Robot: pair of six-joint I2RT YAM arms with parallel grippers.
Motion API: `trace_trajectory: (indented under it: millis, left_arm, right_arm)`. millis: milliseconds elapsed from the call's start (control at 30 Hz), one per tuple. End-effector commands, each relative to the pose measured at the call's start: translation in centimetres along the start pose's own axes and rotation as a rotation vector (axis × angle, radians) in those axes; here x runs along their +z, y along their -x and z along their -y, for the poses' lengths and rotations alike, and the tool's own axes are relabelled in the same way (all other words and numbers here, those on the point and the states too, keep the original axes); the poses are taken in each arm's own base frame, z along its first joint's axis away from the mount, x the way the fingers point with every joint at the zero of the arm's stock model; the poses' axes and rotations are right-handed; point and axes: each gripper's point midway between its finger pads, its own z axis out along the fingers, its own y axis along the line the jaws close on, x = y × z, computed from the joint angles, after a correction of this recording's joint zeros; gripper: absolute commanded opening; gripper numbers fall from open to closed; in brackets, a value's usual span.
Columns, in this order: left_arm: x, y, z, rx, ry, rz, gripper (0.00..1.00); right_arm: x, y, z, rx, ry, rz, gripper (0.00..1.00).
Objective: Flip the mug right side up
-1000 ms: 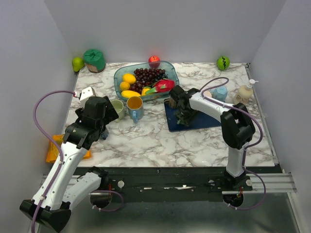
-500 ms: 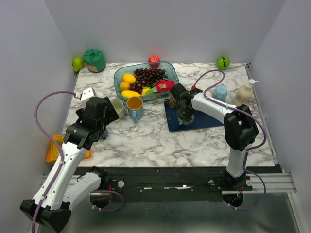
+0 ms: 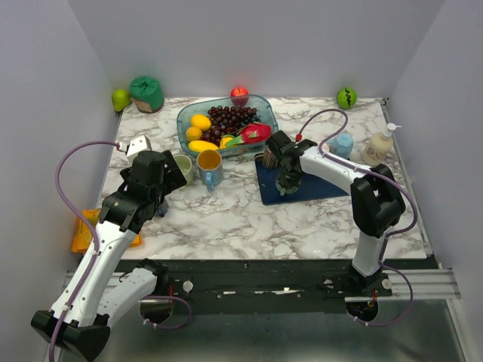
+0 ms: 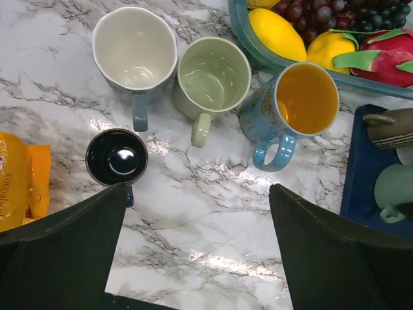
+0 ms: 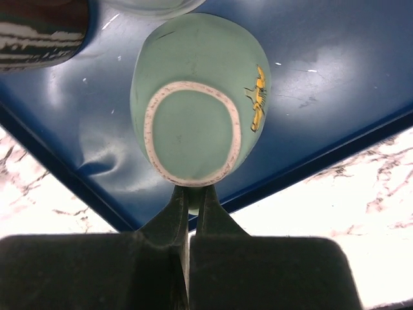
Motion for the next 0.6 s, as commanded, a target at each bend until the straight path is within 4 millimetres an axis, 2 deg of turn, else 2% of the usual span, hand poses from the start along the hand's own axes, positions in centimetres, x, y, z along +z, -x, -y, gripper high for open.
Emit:
trace_trajectory:
  millis: [0, 200, 333, 467, 500, 533, 567]
  left_arm:
    - [-0.6, 0.3, 2.4, 0.02, -0.138, -0.01, 0.99]
    - [-1.4, 0.2, 5.6, 0.038, -0.318, -0.029, 0.99]
    - [-2.4, 0.3, 8.2, 0.043, -0.477, -0.027, 0.99]
    - [-5.1, -0.6, 11.8, 0.045, -0.726, -0.087, 0.99]
    - [-5.4, -0.9, 12.3, 0.04, -0.766, -0.1, 0.98]
    - [-6.0, -0.4, 13.3, 0.027, -0.824, -0.081, 0.97]
    - [-7.1, -0.7, 14.2, 0.004, -0.898, -0.116, 0.97]
  right_arm:
    - [-1.1, 0.9, -2.1, -0.01, 0.162, 0.043, 0.0]
    - [-7.2, 2.2, -3.3, -0.017, 0.373, 0.084, 0.0]
    - [-11.7, 1.7, -4.6, -0.019, 0.568, 0.058, 0.0]
    - [-16.8, 1.8, -5.7, -0.027, 0.779, 0.072, 0.0]
    - [-19.0, 2.4, -6.2, -0.031, 0.869, 0.113, 0.0]
    - [-20.4, 2.3, -6.5, -0.048, 0.932, 0.114, 0.01]
    - [-21.8, 2.4, -6.7, -0.054, 0.986, 0.129, 0.0]
